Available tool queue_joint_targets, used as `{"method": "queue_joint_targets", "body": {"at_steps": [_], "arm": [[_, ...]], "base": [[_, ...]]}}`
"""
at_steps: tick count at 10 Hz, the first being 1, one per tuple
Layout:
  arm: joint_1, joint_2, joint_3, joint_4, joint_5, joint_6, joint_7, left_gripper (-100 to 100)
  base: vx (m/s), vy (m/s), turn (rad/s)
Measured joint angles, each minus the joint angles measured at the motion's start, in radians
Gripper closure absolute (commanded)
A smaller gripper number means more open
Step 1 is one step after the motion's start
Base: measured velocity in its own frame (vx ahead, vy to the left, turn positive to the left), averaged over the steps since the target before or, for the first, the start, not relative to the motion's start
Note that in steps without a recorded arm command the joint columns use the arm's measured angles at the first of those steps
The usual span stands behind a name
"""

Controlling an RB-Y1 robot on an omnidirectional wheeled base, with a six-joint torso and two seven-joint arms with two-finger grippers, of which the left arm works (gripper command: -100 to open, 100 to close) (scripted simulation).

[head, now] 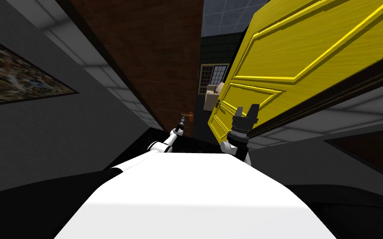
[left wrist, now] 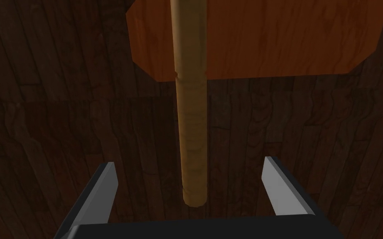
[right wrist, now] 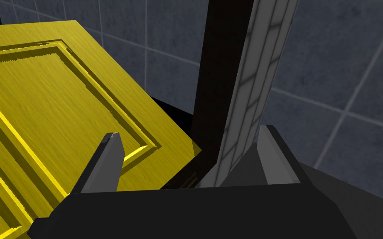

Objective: Push the door open

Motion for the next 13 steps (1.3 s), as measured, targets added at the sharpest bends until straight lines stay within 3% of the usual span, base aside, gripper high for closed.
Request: {"method": "queue_joint_targets", "body": {"at_steps": [3,4,9,13], "arm": [[-0.009,-0.014,0.007,0.018,0.003,-0.008,-0.001,-100],[-0.009,-0.015,0.008,0.018,0.003,-0.009,-0.001,100],[-0.007,-0.015,0.007,0.019,0.003,-0.007,-0.001,100],[0.003,-0.004,0.024,0.02,0.008,0.002,-0.007,100]], "base": [[0.167,-0.049,-0.018],[-0.012,0.004,0.004],[-0.017,0.006,-0.002],[0.119,-0.086,0.041]]}}
